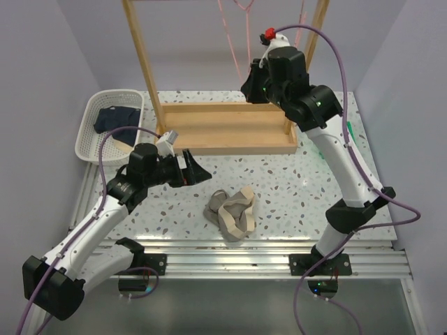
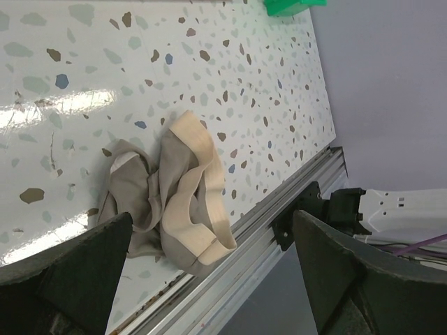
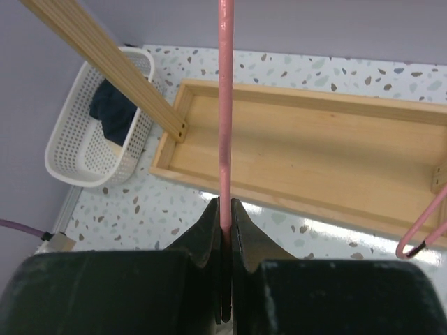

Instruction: Remove the underwear clipped to the hanger

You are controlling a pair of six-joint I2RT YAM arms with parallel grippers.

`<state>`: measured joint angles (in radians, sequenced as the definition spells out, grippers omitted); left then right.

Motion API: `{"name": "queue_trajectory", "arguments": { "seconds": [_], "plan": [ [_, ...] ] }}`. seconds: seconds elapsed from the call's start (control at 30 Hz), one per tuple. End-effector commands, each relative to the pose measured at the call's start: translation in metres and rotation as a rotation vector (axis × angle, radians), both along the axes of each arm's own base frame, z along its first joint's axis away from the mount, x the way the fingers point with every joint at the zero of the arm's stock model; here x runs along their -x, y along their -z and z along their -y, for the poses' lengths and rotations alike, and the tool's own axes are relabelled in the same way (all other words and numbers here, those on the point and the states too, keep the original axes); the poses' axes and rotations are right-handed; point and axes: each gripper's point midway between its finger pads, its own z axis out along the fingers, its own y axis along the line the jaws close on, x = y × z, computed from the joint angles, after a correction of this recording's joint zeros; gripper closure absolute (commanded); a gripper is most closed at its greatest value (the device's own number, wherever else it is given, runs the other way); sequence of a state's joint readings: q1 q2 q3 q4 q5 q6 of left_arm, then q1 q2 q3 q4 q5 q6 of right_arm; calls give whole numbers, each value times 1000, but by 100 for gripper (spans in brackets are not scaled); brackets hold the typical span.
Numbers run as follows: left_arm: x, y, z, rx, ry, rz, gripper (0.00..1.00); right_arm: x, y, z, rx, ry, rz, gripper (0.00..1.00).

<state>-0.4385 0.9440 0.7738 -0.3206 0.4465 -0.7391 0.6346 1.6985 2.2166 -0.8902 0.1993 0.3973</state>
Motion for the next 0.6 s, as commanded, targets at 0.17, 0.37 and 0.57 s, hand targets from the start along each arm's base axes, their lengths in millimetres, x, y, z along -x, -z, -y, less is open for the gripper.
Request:
{"name": "queue_trajectory", "arguments": {
  "seconds": [0.17, 0.37, 0.57],
  "plan": [
    [-7, -15, 1, 6, 10, 65, 0, -31, 0, 1, -17, 48, -33, 100],
    [-5, -10, 0, 4, 9, 55, 0, -41, 19, -3, -15, 25, -86, 100],
    [-7, -14, 2, 16, 8, 62, 0, -46, 18, 1, -18, 26, -81, 100]
  ]
}}
